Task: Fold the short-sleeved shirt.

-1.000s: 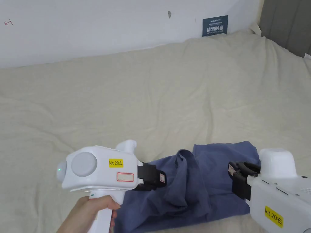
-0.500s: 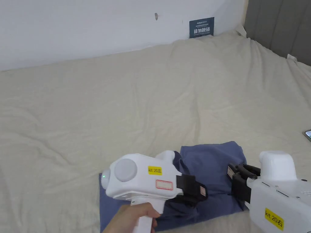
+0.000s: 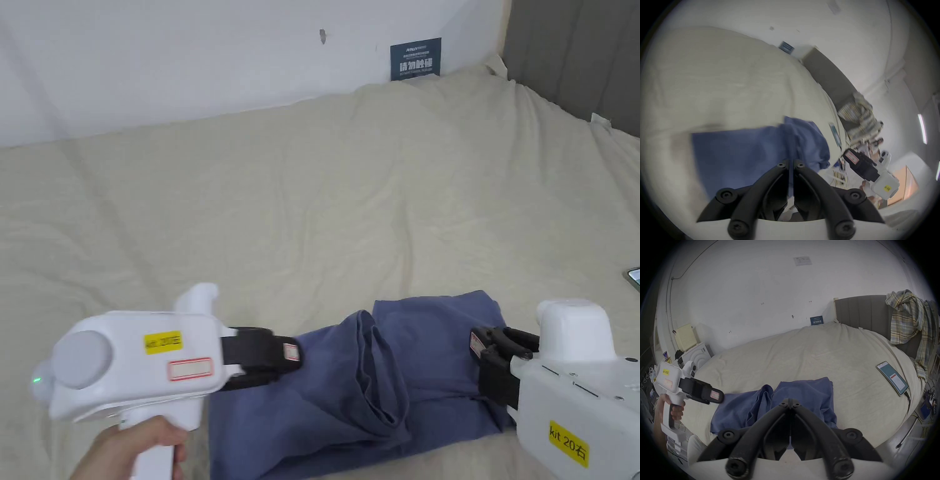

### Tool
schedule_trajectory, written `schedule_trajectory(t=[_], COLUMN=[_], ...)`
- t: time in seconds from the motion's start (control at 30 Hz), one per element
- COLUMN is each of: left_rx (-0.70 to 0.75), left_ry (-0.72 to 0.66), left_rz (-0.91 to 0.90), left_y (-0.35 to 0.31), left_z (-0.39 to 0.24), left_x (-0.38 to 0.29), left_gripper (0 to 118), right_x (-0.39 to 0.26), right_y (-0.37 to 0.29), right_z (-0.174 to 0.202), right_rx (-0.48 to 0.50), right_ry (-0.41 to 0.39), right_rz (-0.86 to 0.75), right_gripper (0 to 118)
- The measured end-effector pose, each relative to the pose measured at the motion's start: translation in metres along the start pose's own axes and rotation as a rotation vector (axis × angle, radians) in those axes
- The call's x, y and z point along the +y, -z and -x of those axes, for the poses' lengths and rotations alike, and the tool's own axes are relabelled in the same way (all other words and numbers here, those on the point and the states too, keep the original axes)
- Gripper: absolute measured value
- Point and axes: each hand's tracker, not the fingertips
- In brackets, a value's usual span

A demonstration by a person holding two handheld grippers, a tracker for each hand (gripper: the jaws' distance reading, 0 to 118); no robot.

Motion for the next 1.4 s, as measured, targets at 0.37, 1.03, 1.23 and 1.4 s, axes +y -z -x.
schedule_trajectory(t=[0.37, 1.03, 1.23, 1.4], left_rx=[-0.033, -0.18, -0.133, -0.125], left_ry=[-0.235, -0.338, -0.286, -0.299], left_rz=[-0.006, 0.164, 0.162, 0.141], left_y=[-0.027, 0.045, 0.028, 0.007], left_z=[0.1, 0.117, 0.114, 0.125], left_x=[-0.027, -0.021, -0.012, -0.007], left_gripper=[65, 19, 16, 16], right_x=[-0.002, -0.001, -0.002, -0.004], right_y=[0.012, 0.029, 0.031, 0.029], right_z=[0.029, 0.035, 0.038, 0.041], right_rx=[0.039, 0.038, 0.036, 0.04], right_ry=[-0.062, -0.074, -0.074, -0.076], right_rz=[0.041, 0.08, 0.083, 0.089], right_gripper=[0, 0, 0, 0])
